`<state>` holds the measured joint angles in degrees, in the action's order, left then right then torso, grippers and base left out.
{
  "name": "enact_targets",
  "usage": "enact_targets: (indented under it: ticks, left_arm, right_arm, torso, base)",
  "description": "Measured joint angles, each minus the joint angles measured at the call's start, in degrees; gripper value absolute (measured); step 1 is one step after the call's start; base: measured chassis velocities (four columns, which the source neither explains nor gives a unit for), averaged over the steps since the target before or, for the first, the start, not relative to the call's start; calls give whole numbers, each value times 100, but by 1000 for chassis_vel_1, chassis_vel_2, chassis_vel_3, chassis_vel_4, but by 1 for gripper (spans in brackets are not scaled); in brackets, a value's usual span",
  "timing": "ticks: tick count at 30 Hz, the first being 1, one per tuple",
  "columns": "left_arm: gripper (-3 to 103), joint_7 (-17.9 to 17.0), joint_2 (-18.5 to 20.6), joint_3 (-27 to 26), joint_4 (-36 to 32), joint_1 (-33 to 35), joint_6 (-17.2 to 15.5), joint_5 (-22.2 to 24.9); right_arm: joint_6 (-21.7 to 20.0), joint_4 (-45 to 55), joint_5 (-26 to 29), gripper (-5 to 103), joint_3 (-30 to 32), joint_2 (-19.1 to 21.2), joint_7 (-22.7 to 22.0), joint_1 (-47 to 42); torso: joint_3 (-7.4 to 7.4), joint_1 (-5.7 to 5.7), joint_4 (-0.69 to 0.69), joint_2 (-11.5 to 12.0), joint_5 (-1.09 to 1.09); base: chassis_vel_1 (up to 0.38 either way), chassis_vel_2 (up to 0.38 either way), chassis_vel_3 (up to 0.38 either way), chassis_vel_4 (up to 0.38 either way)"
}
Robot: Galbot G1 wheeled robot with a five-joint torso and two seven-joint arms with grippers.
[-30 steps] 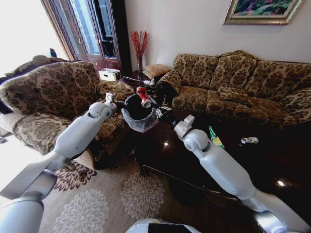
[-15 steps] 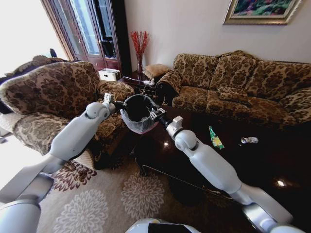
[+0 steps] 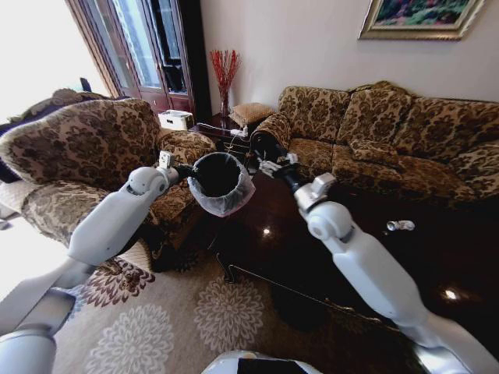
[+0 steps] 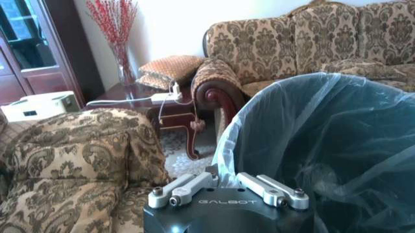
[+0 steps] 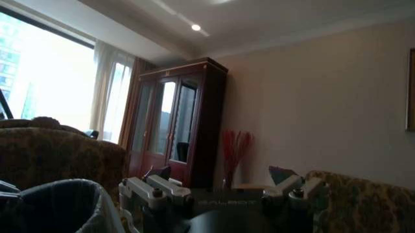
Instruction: Move to the front of the table and place the trash on the table into the trash bin.
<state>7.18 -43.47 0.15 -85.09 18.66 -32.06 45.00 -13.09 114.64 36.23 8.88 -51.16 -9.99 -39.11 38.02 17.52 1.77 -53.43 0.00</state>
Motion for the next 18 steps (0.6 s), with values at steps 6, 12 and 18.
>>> enact_targets:
  ticks: [6, 12, 18]
  left_arm:
    - [2, 32, 82, -98, -133, 186, 195, -5]
    - [2, 126, 94, -122, -283, 258, 234, -15]
    - [2, 93, 96, -101, -385, 267, 166, -16]
  right_arm:
    - [-114, -70, -322, 100, 753, 161, 139, -1118]
    - [-116, -11, -480, 100, 1020, 68, 214, -1638]
    - [-111, 36, -540, 100, 1092, 9, 220, -1787]
  torso:
    - [0, 1, -1, 0, 2]
    - [0, 0, 1, 0, -2]
    - [0, 0, 2, 0, -1]
  base:
    - [0, 0, 0, 0]
    - [0, 0, 0, 0]
    - [-56, -56, 40, 26]
